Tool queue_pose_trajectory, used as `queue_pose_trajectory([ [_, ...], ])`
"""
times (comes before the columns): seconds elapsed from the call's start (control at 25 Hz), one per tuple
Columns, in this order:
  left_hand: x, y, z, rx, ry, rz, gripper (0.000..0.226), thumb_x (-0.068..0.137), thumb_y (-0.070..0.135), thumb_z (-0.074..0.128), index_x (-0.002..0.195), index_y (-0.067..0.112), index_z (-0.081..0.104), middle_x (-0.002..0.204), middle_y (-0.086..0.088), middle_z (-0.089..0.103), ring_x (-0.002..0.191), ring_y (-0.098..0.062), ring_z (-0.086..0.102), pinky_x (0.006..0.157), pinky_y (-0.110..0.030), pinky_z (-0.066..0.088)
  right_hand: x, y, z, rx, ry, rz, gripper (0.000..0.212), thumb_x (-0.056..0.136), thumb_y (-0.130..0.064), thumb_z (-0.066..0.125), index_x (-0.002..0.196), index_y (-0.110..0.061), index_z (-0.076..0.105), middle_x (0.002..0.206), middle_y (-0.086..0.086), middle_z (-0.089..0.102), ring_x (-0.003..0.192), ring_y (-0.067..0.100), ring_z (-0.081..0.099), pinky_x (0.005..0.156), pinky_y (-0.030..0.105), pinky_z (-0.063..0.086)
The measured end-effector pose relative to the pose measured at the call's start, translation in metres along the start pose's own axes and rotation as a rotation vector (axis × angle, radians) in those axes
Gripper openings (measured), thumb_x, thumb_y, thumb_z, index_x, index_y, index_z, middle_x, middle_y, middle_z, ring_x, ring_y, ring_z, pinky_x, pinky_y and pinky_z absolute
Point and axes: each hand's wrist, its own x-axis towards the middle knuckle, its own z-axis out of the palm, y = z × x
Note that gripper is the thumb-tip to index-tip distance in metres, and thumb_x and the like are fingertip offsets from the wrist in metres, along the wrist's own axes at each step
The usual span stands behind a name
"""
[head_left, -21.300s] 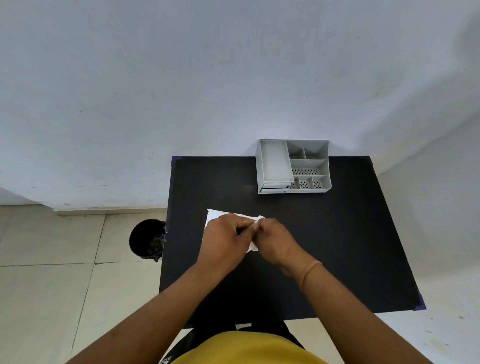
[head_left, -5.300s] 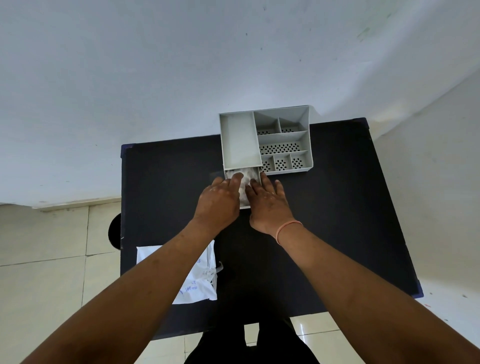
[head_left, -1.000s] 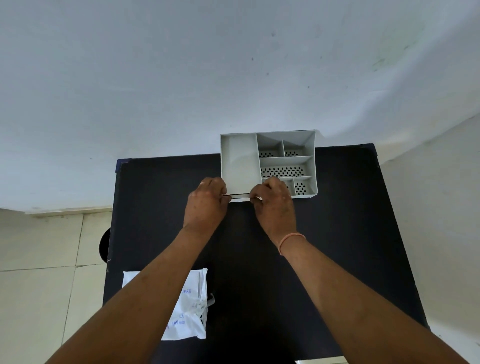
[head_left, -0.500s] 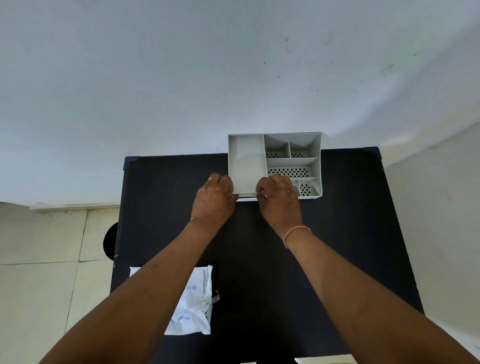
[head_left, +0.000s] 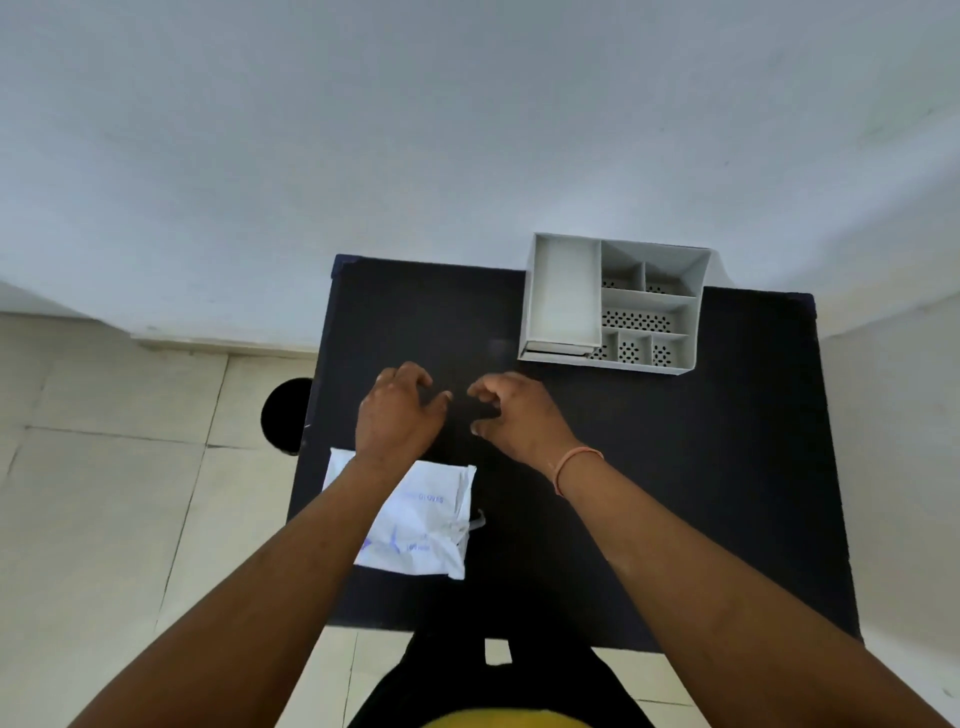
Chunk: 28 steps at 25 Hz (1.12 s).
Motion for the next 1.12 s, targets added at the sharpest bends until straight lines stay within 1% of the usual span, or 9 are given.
queue_pose_trajectory([
  [0.2,-0.04,-0.065,0.005,-0.069,-0.052,-0.183,0.027,0.09,0.047,0.074,0.102,0.024,0.064,0.107,-0.004,0.069,0.096,-0.026,0.071,0.08,-0.032,0.048,-0.002,-0.021,0.07,-0.221,-0.269,0.054,0.073,0.083,-0.033,0.086,0.148,-0.023,0.054,0.145,0.009,0.057,0.134,0.03,0.056,0.11,0.043,0.049],
  [0.32,-0.056,-0.096,0.018,-0.099,-0.071,-0.311,0.046,0.091,0.049,0.076,0.125,0.02,0.066,0.127,-0.01,0.069,0.111,-0.029,0.071,0.088,-0.035,0.052,-0.002,-0.026,0.105,-0.454,-0.272,0.026,0.08,0.085,-0.045,0.081,0.153,-0.024,0.044,0.148,0.01,0.055,0.138,0.035,0.052,0.11,0.051,0.048],
  [0.52,-0.086,-0.133,0.044,-0.171,-0.204,-0.403,0.079,0.082,0.048,0.085,0.148,0.021,0.051,0.145,-0.011,0.061,0.124,-0.031,0.066,0.095,-0.035,0.05,-0.009,-0.023,0.136,-0.611,-0.239,-0.001,0.055,0.093,-0.027,0.067,0.143,-0.016,0.047,0.128,0.013,0.068,0.126,0.037,0.056,0.101,0.049,0.05],
  [0.6,-0.099,-0.134,0.046,-0.219,-0.21,-0.373,0.09,0.076,0.047,0.089,0.152,0.023,0.047,0.148,-0.01,0.059,0.128,-0.031,0.064,0.102,-0.04,0.052,-0.014,-0.023,0.131,-0.433,-0.315,0.067,0.033,0.095,-0.02,0.064,0.127,-0.015,0.064,0.119,0.011,0.073,0.115,0.032,0.065,0.094,0.044,0.056],
  [0.68,-0.11,-0.129,0.044,-0.257,-0.212,-0.319,0.1,0.073,0.049,0.092,0.156,0.024,0.042,0.152,-0.01,0.057,0.134,-0.031,0.06,0.108,-0.045,0.052,-0.024,-0.028,0.117,-0.053,-0.365,0.199,0.013,0.096,-0.02,0.066,0.103,-0.016,0.076,0.108,0.009,0.077,0.103,0.028,0.072,0.081,0.037,0.059],
  [0.76,-0.119,-0.115,0.035,-0.278,-0.212,-0.28,0.106,0.073,0.049,0.092,0.16,0.024,0.037,0.157,-0.008,0.053,0.14,-0.031,0.055,0.111,-0.047,0.05,-0.037,-0.035,0.096,0.268,-0.373,0.263,0.013,0.096,-0.021,0.065,0.089,-0.016,0.075,0.106,0.015,0.077,0.105,0.034,0.073,0.078,0.038,0.056],
  [0.84,-0.127,-0.1,0.023,-0.349,-0.206,-0.239,0.104,0.077,0.046,0.091,0.161,0.025,0.035,0.159,-0.007,0.053,0.141,-0.031,0.056,0.113,-0.049,0.051,-0.05,-0.043,0.075,0.549,-0.429,0.296,0.019,0.092,-0.022,0.064,0.097,-0.009,0.076,0.115,0.025,0.075,0.113,0.044,0.071,0.09,0.049,0.059],
  [0.96,-0.15,-0.075,0.001,-0.761,-0.135,-0.264,0.072,0.084,0.025,0.09,0.145,0.032,0.054,0.139,0.0,0.07,0.124,-0.024,0.071,0.104,-0.052,0.06,-0.067,-0.05,0.051,0.91,-0.524,0.306,0.042,0.089,-0.021,0.062,0.122,0.003,0.069,0.123,0.037,0.067,0.111,0.049,0.067,0.106,0.065,0.049],
  [1.12,-0.188,-0.035,-0.023,-0.881,0.146,-0.327,0.034,0.092,0.02,0.081,0.12,0.033,0.065,0.124,-0.003,0.075,0.107,-0.022,0.074,0.091,-0.047,0.066,-0.095,-0.074,0.026,0.972,-0.474,0.152,0.03,0.094,-0.025,0.065,0.117,-0.008,0.073,0.121,0.025,0.069,0.109,0.041,0.068,0.096,0.054,0.055],
])
